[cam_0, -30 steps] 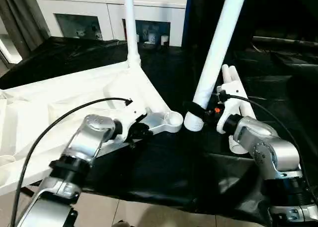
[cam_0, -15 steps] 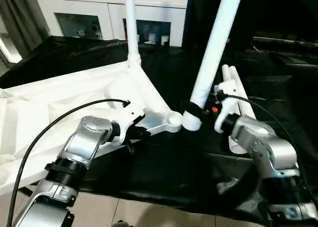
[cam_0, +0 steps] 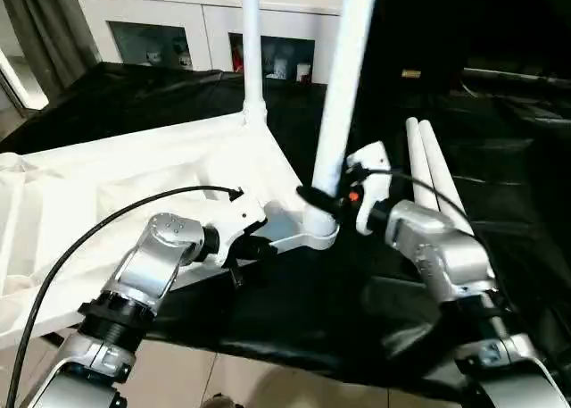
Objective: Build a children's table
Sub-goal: Insert table leg to table base
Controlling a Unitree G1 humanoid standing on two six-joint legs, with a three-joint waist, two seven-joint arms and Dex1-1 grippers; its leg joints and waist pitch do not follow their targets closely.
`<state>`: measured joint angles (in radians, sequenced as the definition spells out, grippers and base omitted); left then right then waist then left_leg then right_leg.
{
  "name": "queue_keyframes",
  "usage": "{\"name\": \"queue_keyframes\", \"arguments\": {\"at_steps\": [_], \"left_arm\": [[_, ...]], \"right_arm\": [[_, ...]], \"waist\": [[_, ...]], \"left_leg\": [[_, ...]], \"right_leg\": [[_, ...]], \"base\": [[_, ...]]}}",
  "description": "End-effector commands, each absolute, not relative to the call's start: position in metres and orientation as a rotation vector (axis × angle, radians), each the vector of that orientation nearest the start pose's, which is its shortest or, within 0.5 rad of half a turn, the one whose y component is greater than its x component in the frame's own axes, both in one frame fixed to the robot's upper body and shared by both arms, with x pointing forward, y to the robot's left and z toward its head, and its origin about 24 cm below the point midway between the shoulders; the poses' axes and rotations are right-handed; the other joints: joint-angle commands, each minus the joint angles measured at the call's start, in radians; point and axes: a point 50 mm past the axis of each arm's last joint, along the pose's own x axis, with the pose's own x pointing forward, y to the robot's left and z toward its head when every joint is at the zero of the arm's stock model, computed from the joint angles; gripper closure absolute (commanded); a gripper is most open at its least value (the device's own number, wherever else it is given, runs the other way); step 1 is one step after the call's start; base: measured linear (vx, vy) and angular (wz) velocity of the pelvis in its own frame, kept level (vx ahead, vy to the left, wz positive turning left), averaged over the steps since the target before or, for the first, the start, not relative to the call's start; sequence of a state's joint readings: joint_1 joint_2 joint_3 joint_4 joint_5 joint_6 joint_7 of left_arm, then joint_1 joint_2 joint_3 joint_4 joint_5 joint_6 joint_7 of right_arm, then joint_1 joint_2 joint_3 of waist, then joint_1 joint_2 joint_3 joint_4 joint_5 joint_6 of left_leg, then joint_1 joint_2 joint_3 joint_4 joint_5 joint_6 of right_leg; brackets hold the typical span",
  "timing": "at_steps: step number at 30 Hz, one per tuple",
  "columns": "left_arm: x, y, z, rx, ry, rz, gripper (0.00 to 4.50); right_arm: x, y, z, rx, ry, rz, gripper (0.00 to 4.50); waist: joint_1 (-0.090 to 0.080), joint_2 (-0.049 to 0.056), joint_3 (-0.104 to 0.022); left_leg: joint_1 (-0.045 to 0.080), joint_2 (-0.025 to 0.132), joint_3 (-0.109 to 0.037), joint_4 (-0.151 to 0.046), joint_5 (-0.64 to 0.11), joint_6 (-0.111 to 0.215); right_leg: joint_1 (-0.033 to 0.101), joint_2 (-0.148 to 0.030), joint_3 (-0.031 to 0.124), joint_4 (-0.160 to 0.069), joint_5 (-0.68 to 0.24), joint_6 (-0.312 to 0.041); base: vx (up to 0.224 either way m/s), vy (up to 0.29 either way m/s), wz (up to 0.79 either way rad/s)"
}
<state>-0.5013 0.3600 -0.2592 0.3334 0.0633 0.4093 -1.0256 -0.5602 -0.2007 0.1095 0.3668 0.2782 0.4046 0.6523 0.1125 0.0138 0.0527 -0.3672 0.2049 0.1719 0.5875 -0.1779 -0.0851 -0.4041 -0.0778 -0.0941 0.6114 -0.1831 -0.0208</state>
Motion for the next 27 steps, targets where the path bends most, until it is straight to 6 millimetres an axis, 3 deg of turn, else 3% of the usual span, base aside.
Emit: {"name": "queue_keyframes", "arguments": {"at_steps": [1, 6, 13, 19, 27], "left_arm": [[0.311, 0.127, 0.061, 0.278, 0.434, -1.108, 4.5], [0.31, 0.134, 0.057, 0.249, 0.425, -1.084, 4.5], [0.307, 0.136, 0.054, 0.225, 0.423, -1.076, 4.5], [0.305, 0.138, 0.051, 0.229, 0.435, -1.075, 4.5], [0.307, 0.138, 0.05, 0.299, 0.456, -1.073, 4.5]], "right_arm": [[0.337, -0.103, 0.087, 0.036, 0.24, 0.849, 2.59], [0.338, -0.105, 0.086, 0.041, 0.232, 0.843, 2.59], [0.34, -0.107, 0.08, 0.065, 0.24, 0.826, 2.59], [0.342, -0.106, 0.075, 0.104, 0.245, 0.809, 2.59], [0.342, -0.113, 0.056, 0.239, 0.269, 0.757, 2.59]], "waist": [[0.0, -0.021, -0.068], [0.0, -0.02, -0.068], [-0.001, -0.016, -0.071], [-0.003, -0.016, -0.069], [-0.009, -0.014, -0.067]], "left_leg": [[0.004, 0.023, -0.001, -0.065, -0.118, 0.036], [0.004, 0.024, -0.003, -0.065, -0.117, 0.04], [0.004, 0.024, -0.002, -0.064, -0.111, 0.043], [0.005, 0.024, -0.002, -0.065, -0.13, 0.041], [0.006, 0.025, -0.002, -0.066, -0.151, 0.04]], "right_leg": [[0.058, -0.074, 0.058, -0.067, -0.19, -0.165], [0.058, -0.073, 0.057, -0.067, -0.199, -0.157], [0.057, -0.071, 0.057, -0.063, -0.169, -0.171], [0.057, -0.073, 0.058, -0.068, -0.206, -0.169], [0.055, -0.075, 0.058, -0.073, -0.233, -0.171]], "base": [[0.0, 0.0, 0.0], [0.0, 0.0, 0.0], [0.0, 0.0, 0.0], [0.0, 0.0, 0.0], [0.0, 0.0, 0.0]]}}
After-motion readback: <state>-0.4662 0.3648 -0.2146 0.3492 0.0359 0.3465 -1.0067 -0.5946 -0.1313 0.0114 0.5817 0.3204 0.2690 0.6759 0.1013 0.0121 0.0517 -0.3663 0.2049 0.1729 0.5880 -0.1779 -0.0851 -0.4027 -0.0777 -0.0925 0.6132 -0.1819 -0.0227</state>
